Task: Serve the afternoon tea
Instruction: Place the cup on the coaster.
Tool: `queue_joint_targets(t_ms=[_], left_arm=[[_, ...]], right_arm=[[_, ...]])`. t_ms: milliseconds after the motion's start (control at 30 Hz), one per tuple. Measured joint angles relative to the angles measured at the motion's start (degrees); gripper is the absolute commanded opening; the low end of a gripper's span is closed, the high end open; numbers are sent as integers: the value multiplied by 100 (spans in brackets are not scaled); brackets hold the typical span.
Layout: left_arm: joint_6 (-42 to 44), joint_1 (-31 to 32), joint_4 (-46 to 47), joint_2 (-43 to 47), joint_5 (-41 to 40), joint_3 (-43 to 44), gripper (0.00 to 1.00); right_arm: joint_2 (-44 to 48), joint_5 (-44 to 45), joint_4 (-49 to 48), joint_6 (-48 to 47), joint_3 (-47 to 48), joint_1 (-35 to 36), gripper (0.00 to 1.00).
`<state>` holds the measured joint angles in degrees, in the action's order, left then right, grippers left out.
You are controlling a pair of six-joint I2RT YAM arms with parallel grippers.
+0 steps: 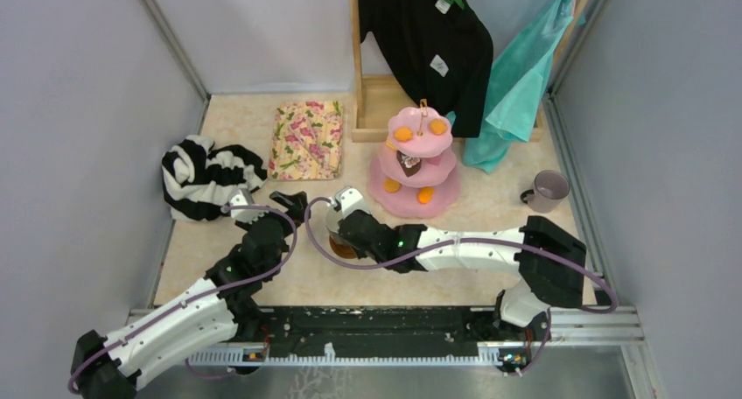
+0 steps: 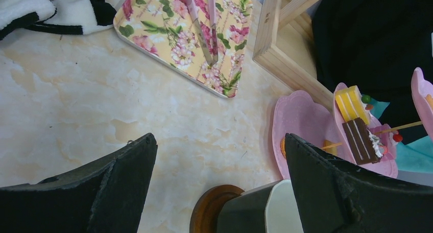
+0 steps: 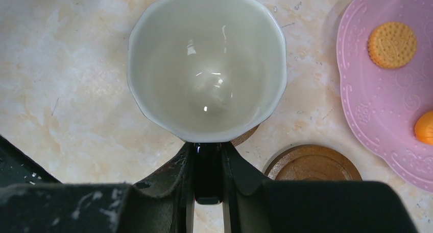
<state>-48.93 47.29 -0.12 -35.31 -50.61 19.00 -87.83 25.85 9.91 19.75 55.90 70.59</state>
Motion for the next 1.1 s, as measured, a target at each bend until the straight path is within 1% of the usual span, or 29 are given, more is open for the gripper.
queue_joint_targets(t_ms=[1100], left_arm=[[-42,0,7,-223,4,0,99]], right_arm=[[13,-70,-269,155,-234,-66,0]])
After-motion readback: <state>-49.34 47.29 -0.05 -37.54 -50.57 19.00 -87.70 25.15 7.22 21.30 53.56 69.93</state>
